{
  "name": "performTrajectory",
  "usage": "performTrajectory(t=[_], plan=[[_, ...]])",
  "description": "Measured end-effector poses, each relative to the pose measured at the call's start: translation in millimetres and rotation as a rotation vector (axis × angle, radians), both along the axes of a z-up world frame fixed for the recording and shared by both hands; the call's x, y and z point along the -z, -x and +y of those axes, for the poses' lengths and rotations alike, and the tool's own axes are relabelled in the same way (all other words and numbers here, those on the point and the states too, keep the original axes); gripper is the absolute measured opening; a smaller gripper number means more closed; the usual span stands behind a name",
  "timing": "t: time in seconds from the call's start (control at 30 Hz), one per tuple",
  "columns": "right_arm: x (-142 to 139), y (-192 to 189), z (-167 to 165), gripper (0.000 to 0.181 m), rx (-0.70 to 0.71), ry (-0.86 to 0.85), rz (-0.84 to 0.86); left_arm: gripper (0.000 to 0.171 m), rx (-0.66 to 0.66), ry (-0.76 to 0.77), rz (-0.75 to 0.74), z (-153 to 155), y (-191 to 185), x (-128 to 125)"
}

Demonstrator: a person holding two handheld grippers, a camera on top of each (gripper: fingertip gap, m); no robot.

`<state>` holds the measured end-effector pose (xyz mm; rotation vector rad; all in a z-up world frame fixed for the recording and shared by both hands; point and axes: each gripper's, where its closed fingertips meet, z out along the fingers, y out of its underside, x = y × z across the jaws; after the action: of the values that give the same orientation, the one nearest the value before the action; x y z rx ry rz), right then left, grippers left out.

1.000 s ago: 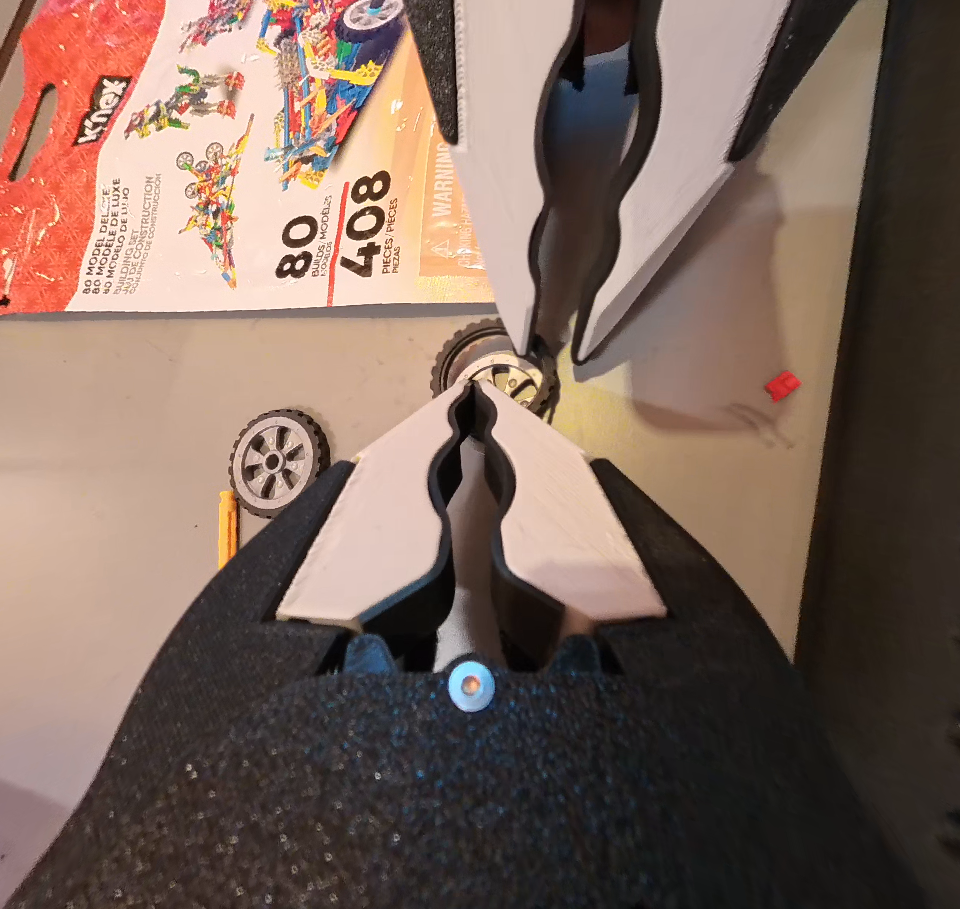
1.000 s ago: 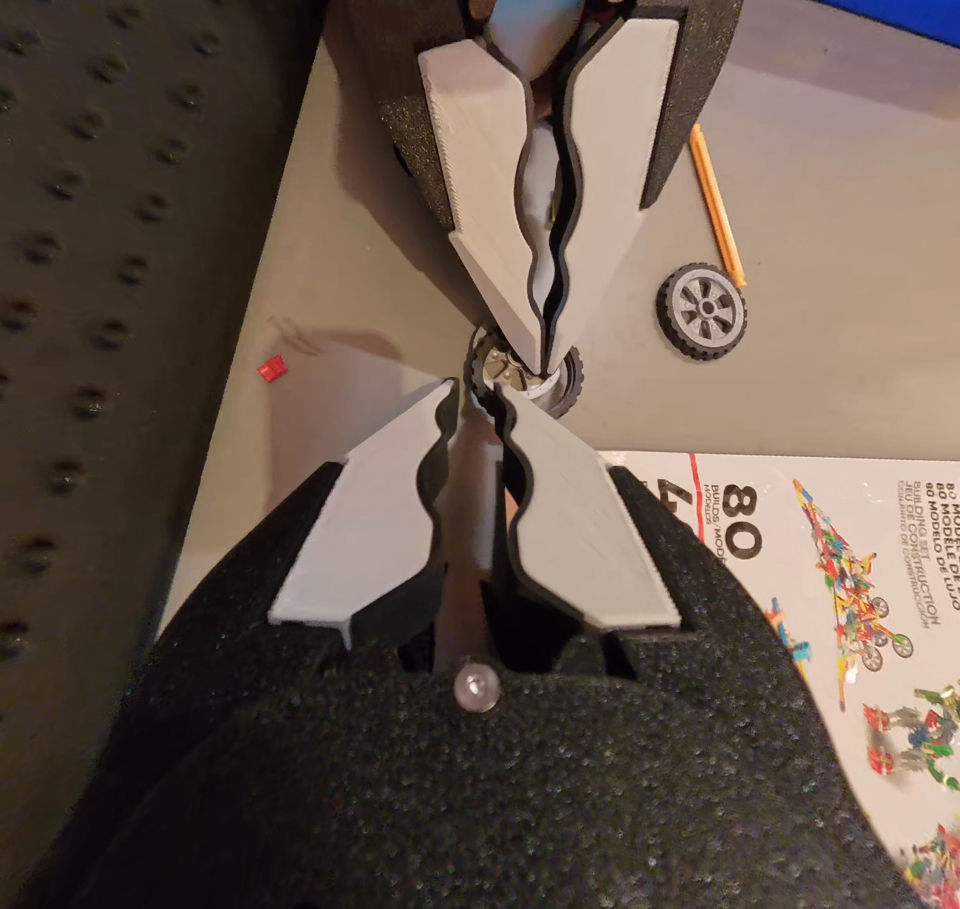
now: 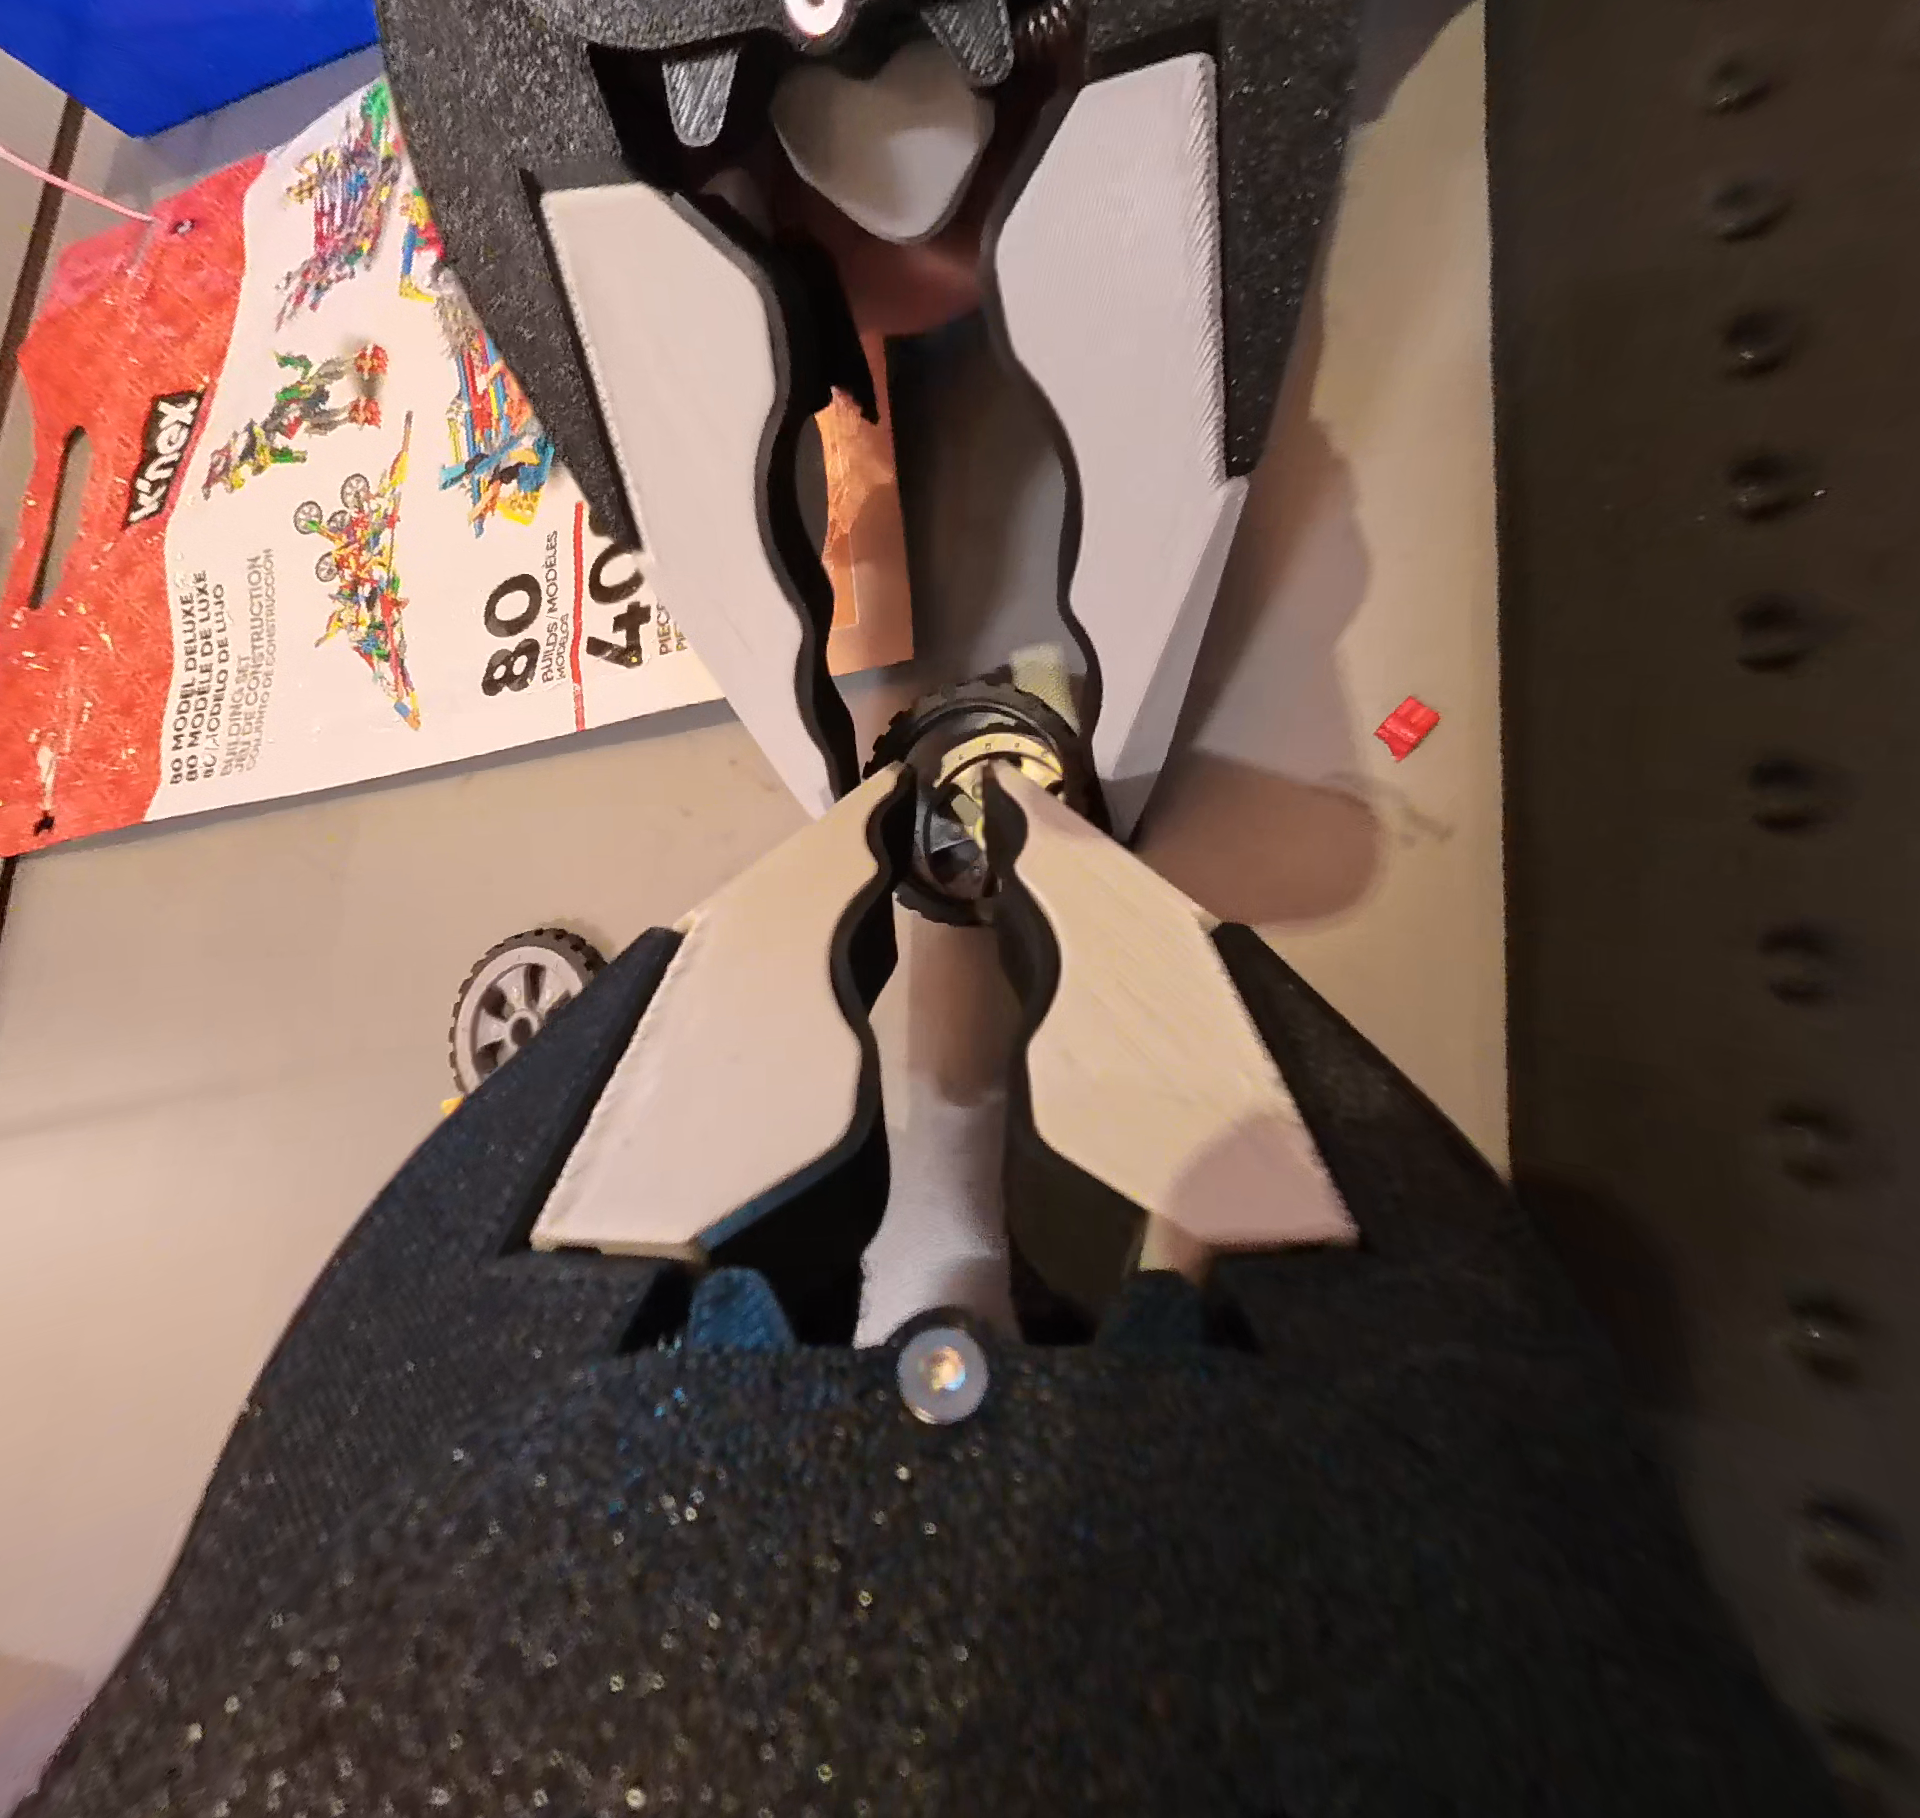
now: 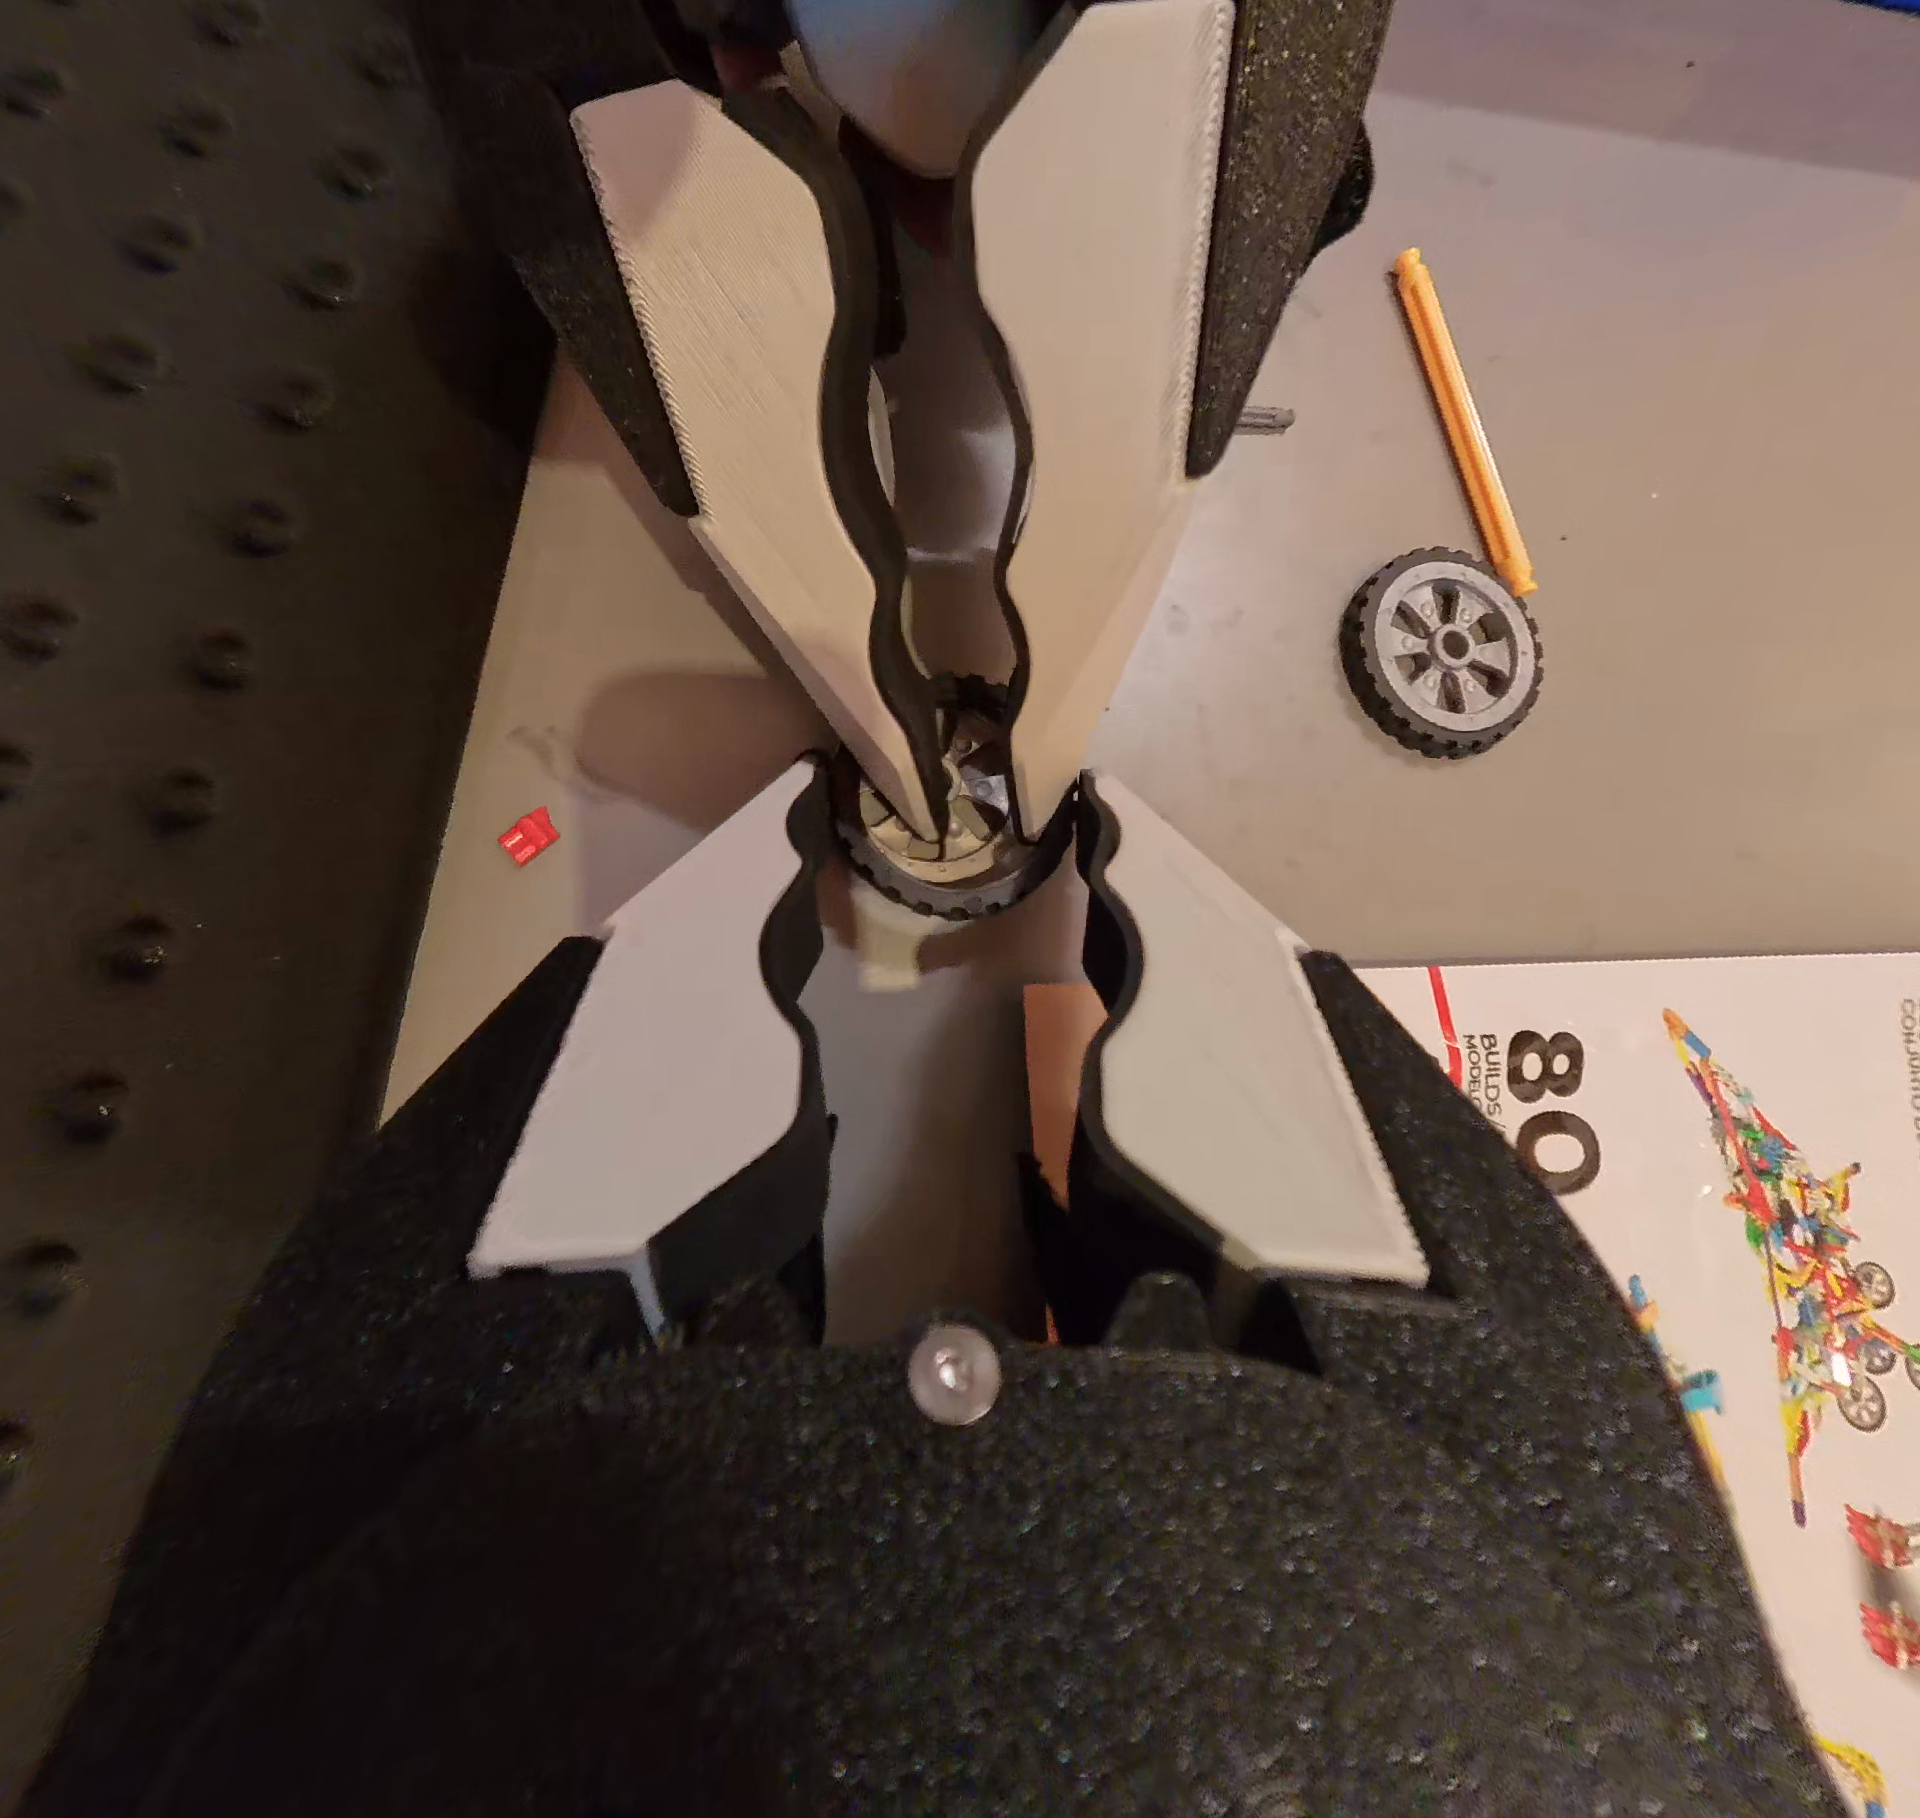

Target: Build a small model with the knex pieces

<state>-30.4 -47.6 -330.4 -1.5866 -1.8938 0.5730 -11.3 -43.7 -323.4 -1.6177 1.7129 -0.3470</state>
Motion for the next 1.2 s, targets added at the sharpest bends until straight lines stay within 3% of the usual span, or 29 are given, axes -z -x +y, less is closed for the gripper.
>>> performTrajectory(t=[0.33,0.6,0.9,1.2], plan=[[0,-4,0,0.047,0.003,0.037,0.015,0.016,0.003,0.071,-0.018,-3,12,-6],[-10,-6,-4,0.06,-0.007,0.069,0.059,0.022,-0.01,0.197,-0.054,-9,22,-16],[1,-1,-11,0.047,-0.032,0.058,0.018,0.036,-0.029,0.292,0.093,-19,34,7],[2,1,-18,0.051,-0.039,0.105,0.023,0.02,0.027,0.291,0.086,-26,28,7]])
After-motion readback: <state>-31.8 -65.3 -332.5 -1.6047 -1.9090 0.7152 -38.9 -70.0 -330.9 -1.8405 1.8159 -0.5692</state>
